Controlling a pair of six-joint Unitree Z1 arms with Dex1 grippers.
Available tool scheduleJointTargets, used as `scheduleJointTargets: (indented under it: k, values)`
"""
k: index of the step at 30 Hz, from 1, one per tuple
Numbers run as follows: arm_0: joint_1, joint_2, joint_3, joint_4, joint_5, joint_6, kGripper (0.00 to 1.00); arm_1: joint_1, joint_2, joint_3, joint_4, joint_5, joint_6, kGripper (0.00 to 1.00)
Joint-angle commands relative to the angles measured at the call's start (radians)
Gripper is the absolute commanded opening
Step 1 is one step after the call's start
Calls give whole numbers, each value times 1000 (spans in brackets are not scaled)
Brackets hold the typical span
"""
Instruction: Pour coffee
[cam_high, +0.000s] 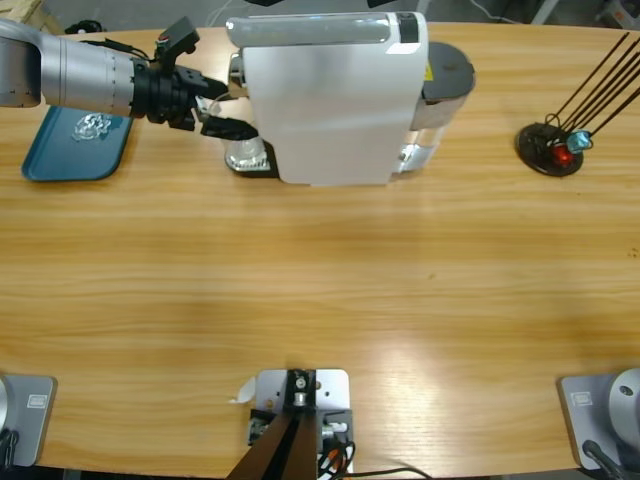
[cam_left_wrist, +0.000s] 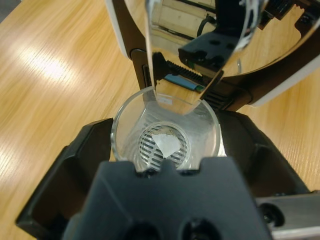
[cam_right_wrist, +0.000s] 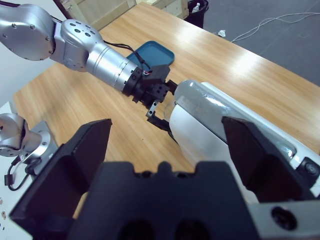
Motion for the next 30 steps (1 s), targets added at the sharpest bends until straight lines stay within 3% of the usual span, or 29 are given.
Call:
scheduleJointTargets:
  k: [1, 14, 16, 19, 23, 25, 27, 30]
  values:
    - [3, 24, 36, -5, -4, -11, 646, -16, 33, 33, -5, 20, -10, 991]
    - [7, 28, 36, -5, -3, -16, 658, -16, 48, 31, -6, 20, -10, 991]
    - [8, 31, 31, -7, 12, -40, 830, -16, 51, 30, -6, 21, -9, 991]
    - [11, 33, 32, -8, 10, -42, 925, -16, 56, 28, -9, 22, -8, 991]
    - [12, 29, 41, -8, -2, -39, 849, -16, 56, 31, -9, 23, -7, 991]
    - [9, 30, 44, -8, -4, -29, 743, -16, 55, 34, -9, 23, -7, 991]
    - [5, 24, 53, -15, -6, 33, 970, -16, 55, 35, -9, 23, -6, 991]
    - [6, 22, 56, -15, -6, 77, 991, -15, 57, 31, -9, 23, -5, 991]
